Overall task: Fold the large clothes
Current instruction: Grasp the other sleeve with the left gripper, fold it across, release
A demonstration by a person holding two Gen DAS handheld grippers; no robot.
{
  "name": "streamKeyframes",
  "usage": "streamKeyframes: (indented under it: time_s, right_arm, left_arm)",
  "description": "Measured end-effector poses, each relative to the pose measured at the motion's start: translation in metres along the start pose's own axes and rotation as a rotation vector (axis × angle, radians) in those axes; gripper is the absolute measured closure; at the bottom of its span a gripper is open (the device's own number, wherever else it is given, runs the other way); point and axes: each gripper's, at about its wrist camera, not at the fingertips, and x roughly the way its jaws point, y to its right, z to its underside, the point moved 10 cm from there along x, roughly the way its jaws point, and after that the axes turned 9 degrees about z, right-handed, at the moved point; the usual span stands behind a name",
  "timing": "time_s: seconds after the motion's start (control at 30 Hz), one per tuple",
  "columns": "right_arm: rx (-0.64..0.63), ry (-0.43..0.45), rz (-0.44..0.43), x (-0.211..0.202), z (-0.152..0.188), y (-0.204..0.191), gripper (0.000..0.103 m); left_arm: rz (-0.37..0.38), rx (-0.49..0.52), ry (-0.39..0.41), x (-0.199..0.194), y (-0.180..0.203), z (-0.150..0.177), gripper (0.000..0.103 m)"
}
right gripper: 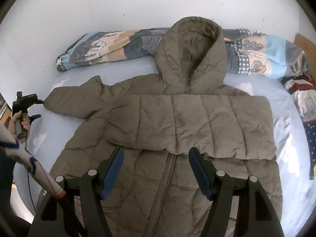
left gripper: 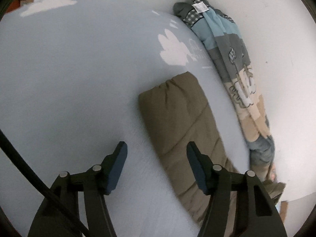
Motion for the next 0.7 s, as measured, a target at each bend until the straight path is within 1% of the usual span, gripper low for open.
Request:
streamKeyframes:
  time_s: [0.07,0.1,0.17,0.27,0.33,0.37,0.4,0.43,0.47,0.57,0.67,0.7]
  right_arm:
    - [-0.007,-0.002,0.000,0.002,0.001,-0.002,0.031]
    - [-0.010,-0.003,0.002,0.003,0.001,-0.003,0.031]
    - [-0.015,-0.002,0.002,0.004,0.002,-0.004,0.031]
    - [-0.018,-0.003,0.007,0.005,0.003,-0.004,0.031]
    - [-0.020,-0.001,0.006,0.006,0.004,-0.005,0.031]
    - [-0.019,-0.001,0.006,0.007,0.004,-0.005,0.031]
    - [-0.018,-0.001,0.009,0.007,0.004,-0.004,0.031]
    - [-0.016,-0.002,0.011,0.007,0.004,-0.004,0.031]
    - [-0.012,-0.003,0.013,0.008,0.004,-0.003,0.031]
    - [0.024,0.005,0.011,0.005,0.000,0.005,0.031]
    - [0.075,0.018,0.008,-0.001,-0.006,0.017,0.031]
    - [0.092,0.023,0.007,-0.003,-0.008,0.021,0.031]
  left_arm:
    - [0.036,-0.001,-0.012,0.009,0.004,-0.006,0.046]
    - [0.025,0.003,-0.016,0.014,0.003,-0.009,0.046]
    - [0.019,-0.009,0.010,0.023,0.000,-0.016,0.046]
    - [0.039,-0.076,0.061,0.032,-0.002,-0.022,0.046]
    - [0.020,-0.059,0.084,0.032,0.001,-0.023,0.046]
    - [0.004,-0.036,0.098,0.030,0.005,-0.022,0.070]
    - [0.015,-0.026,0.098,0.030,0.008,-0.022,0.087]
    - [0.037,-0.025,0.101,0.027,0.014,-0.021,0.087]
    - [0.041,-0.015,0.113,0.021,0.020,-0.021,0.087]
    - [0.056,0.067,0.139,0.004,0.047,-0.020,0.087]
    - [0.095,0.176,0.143,-0.017,0.091,-0.008,0.087]
    - [0.120,0.228,0.138,-0.027,0.114,0.002,0.087]
